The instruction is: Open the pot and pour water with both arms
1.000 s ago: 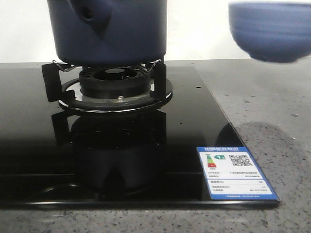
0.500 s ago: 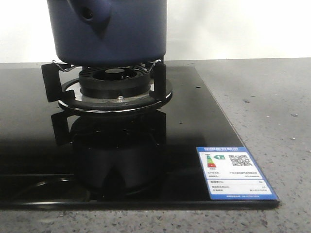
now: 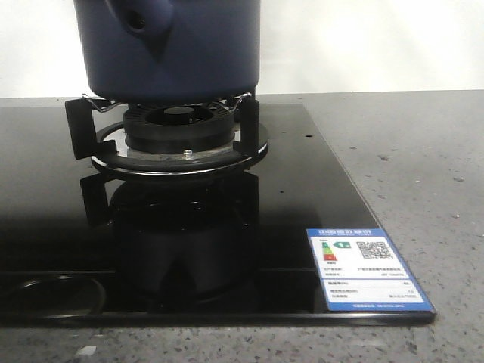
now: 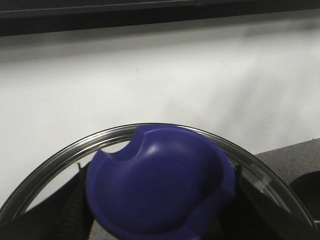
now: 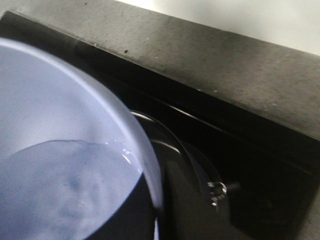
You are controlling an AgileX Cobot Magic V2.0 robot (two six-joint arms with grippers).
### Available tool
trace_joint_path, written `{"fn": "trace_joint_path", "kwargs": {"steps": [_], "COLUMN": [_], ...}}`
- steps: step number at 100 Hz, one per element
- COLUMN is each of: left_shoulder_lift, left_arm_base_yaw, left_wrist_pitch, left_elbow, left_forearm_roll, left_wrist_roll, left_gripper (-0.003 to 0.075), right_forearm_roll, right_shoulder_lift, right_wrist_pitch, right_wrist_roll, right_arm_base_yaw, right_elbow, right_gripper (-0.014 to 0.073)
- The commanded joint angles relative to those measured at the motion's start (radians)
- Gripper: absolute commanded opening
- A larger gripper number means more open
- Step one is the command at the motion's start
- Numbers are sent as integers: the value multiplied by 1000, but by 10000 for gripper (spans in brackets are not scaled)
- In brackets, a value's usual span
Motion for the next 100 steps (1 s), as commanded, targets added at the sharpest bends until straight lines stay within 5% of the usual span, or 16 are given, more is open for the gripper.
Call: {"fn": "trace_joint_path", "kwargs": {"steps": [1, 100], "left_shoulder_lift": [-24, -24], "left_arm_base_yaw": [8, 26], "left_wrist_pitch": [-23, -7], "left_elbow": [-38, -38], "left_forearm_roll": [-64, -64], "left_wrist_roll": [-12, -12], "left_gripper": [358, 358], "right_forearm_roll": [46, -101], "right_shoulder_lift": [-40, -57], "right_wrist_pitch": [-118, -428], "right_wrist_roll": [4, -153], "right_arm_base_yaw": [18, 87], "right_elbow": [-37, -35], "right_gripper": [-60, -42]}}
